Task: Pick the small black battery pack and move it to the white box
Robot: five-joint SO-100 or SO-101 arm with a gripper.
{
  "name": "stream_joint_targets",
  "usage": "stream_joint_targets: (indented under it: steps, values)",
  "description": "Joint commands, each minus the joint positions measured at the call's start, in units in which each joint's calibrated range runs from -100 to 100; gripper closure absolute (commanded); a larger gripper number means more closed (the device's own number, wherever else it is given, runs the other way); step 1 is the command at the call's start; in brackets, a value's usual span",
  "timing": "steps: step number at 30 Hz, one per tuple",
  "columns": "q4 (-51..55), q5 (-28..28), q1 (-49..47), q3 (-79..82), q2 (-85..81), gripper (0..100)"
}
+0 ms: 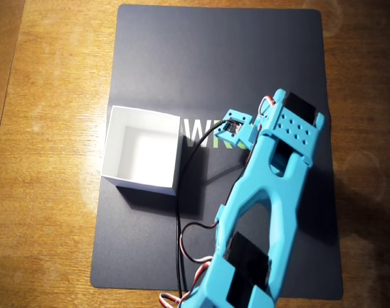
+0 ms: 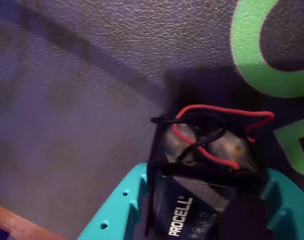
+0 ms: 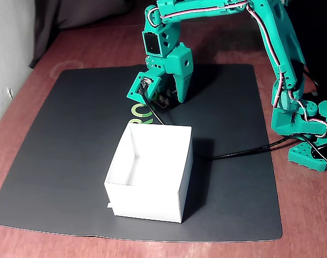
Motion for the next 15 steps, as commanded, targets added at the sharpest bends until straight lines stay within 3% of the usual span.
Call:
stream_joint_targets:
  steps: [1, 15]
  values:
    - [-0.6, -0.1, 0.8, 0.1, 1.1, 75]
    - [-0.7, -0.5, 3.3, 0.3, 2.6, 77]
